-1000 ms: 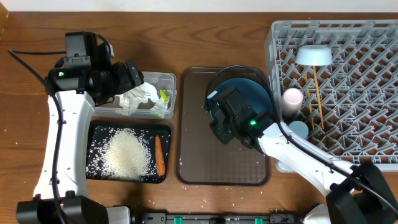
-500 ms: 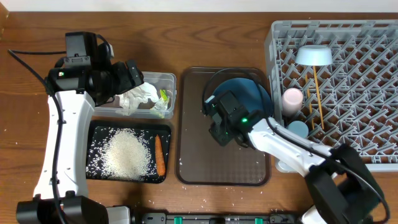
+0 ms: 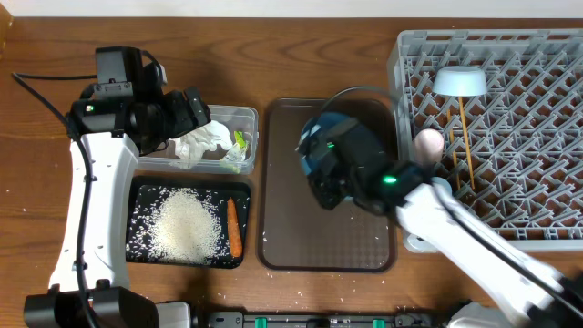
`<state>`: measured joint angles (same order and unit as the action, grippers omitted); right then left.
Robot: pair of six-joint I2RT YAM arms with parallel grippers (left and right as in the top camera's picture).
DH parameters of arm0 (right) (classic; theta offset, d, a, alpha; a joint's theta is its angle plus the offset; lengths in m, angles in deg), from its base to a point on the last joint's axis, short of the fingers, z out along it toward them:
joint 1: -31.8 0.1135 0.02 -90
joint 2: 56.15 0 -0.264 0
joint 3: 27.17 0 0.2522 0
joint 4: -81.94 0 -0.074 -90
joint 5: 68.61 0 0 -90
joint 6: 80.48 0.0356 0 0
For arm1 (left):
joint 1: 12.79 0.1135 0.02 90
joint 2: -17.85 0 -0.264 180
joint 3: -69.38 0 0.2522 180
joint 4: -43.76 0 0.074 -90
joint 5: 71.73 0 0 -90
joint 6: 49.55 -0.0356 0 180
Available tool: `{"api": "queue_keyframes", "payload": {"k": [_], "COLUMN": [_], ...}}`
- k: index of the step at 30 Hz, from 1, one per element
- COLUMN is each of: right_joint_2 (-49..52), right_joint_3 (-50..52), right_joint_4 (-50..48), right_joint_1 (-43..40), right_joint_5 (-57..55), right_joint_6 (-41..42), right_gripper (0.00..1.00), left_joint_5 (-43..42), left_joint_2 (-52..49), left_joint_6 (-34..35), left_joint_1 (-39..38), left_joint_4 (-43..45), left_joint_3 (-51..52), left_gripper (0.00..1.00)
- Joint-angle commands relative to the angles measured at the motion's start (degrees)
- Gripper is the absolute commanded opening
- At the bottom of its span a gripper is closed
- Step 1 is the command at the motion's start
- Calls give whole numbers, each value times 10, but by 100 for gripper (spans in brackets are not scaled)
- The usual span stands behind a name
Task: Sort waste into correct bins and load items into the dishwasher rack
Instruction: 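Lift the blue plate and carry it tilted into the rack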
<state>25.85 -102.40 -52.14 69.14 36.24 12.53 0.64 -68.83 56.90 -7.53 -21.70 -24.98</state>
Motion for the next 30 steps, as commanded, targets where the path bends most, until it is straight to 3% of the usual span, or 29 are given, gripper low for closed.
{"api": "queue_keyframes", "payload": {"k": [1,5,10,13,20,30], "right_joint_2": [-88,-171,-226,-219,-129,26], "right_joint_3": [-43,-76,-90,-90,-90,-90], "right_joint_4": [32,83,121,140,134,115], "right_joint_1": [-49,-153,-343,-477,-667,-754], "right_joint_5": [68,168,350,496,732,746], "right_joint_6": [51,58,58,56,46,46], "right_gripper": [1,1,1,1,1,1], "left_joint_5": [4,4,4,4,4,4], "left_joint_2": [0,0,0,0,0,0], "left_joint_6": [-3,-3,-3,-3,-3,-3], "left_joint_1": [2,2,2,2,2,2], "left_joint_4": [-1,-1,-1,-1,-1,-1], "left_joint_3": [-5,-5,-5,-5,-5,-5], "left_gripper": [95,95,95,95,95,95]}}
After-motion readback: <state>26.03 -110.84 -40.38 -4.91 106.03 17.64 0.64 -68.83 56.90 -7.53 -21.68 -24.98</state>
